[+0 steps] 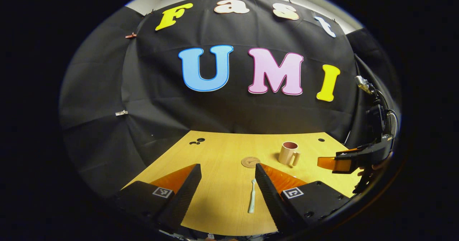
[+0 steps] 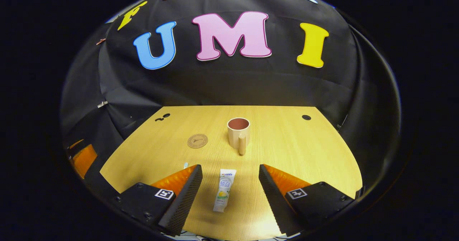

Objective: Put the toothbrush and toothpaste on the desktop into the cup, then pick up the cup and place it on the coaster on the desktop.

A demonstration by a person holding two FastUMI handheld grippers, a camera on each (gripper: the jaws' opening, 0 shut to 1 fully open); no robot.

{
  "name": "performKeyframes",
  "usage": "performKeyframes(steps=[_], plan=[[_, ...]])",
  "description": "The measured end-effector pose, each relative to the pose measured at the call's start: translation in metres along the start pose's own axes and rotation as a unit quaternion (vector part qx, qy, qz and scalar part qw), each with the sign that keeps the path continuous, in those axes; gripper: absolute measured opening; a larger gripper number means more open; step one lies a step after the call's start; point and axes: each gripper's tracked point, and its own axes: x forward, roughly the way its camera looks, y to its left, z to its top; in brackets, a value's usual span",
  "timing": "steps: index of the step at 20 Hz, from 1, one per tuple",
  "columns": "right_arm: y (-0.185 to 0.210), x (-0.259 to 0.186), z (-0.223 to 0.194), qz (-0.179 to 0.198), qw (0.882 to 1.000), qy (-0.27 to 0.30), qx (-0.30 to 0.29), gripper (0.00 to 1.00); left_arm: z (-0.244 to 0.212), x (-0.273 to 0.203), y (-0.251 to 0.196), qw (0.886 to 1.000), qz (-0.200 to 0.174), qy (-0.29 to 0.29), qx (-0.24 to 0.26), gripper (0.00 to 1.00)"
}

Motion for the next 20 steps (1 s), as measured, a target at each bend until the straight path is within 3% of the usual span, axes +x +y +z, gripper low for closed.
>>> performKeyframes(steps=[3, 4, 8, 12, 20], plan=[[0.006, 0.022, -0.021, 0.020, 0.999, 0.045, 0.000, 0.94, -0.009, 0.008, 0.006, 1.000, 0.025, 0.016, -0.008, 0.95], [0.007, 0.028, -0.032, 0.025, 0.997, 0.069, 0.002, 0.98, -0.012, 0.011, 0.007, 0.999, 0.034, 0.023, -0.011, 0.95], [0.003, 0.063, -0.055, 0.030, 0.992, 0.119, -0.003, 0.98, -0.025, 0.020, 0.010, 0.996, 0.067, 0.050, -0.028, 0.95], [0.002, 0.091, -0.101, 0.034, 0.981, 0.189, -0.014, 0.99, -0.033, 0.028, 0.011, 0.993, 0.088, 0.071, -0.041, 0.95], [0.005, 0.111, -0.140, 0.036, 0.968, 0.246, -0.029, 0.99, -0.048, 0.025, 0.007, 0.989, 0.111, 0.097, -0.024, 0.96]])
